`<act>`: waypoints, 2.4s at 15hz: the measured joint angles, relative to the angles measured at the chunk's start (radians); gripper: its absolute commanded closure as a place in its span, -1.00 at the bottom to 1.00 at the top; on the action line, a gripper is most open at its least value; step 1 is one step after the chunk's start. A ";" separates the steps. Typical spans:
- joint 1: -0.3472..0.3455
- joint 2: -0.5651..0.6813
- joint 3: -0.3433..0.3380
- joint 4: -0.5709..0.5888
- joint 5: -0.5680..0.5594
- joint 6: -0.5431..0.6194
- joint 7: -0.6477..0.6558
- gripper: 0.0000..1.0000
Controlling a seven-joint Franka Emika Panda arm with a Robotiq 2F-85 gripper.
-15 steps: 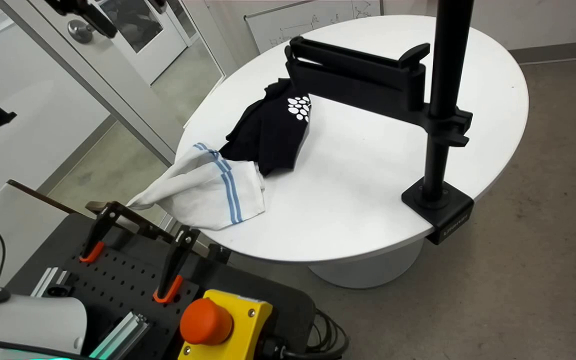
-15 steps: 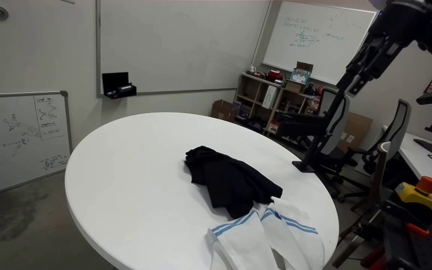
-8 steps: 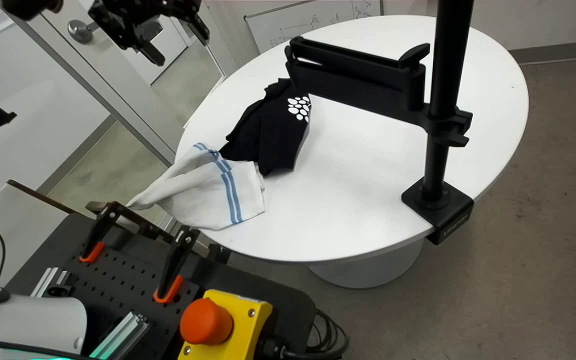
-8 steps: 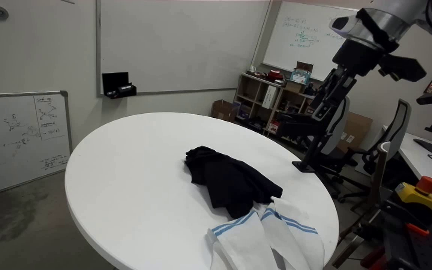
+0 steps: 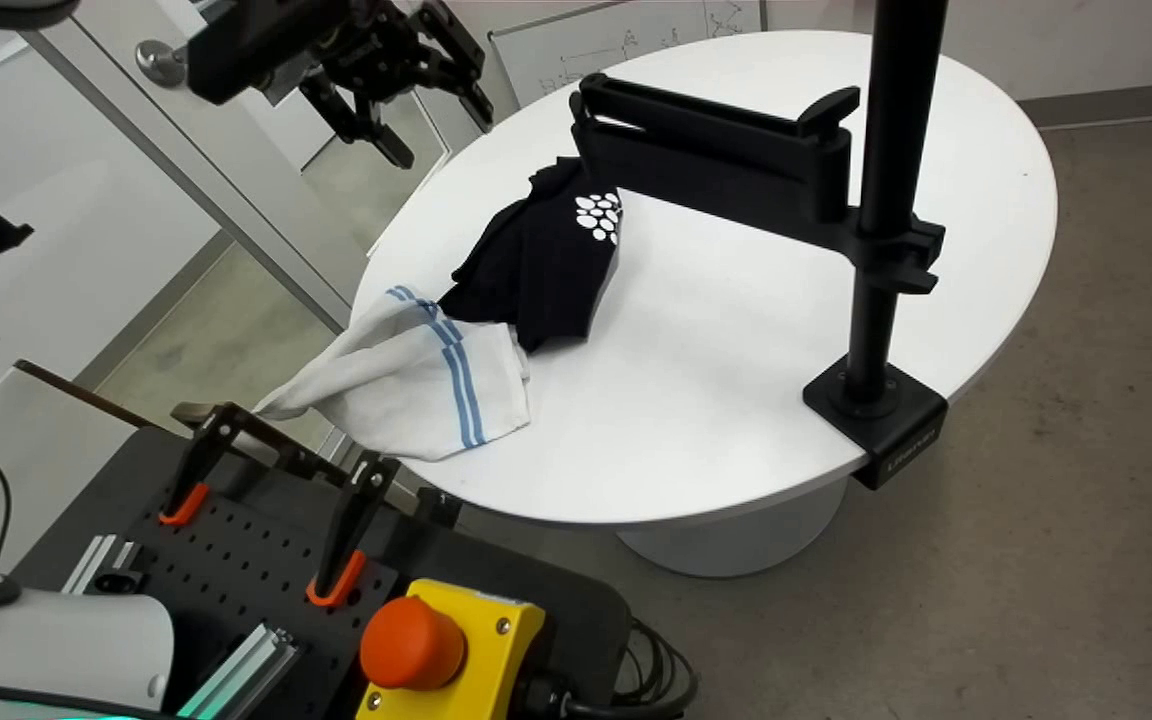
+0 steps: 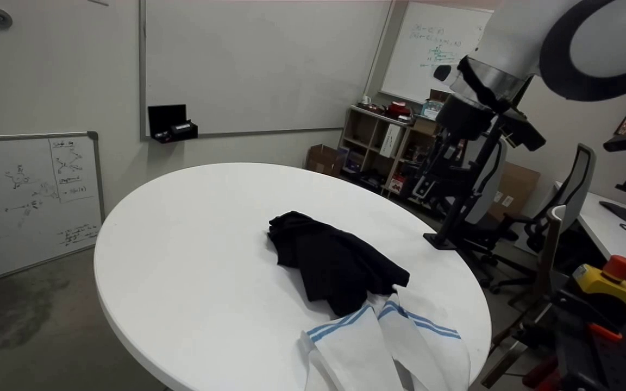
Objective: Hang the black t-shirt on the black frame
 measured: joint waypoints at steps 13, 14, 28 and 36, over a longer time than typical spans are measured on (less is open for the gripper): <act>0.016 0.174 -0.003 0.137 -0.109 -0.003 0.108 -1.00; 0.016 0.176 -0.004 0.136 -0.109 -0.004 0.108 -1.00; 0.181 0.255 -0.124 0.112 -0.276 0.164 0.201 -1.00; 0.307 0.378 -0.205 0.225 -0.270 0.164 0.375 -1.00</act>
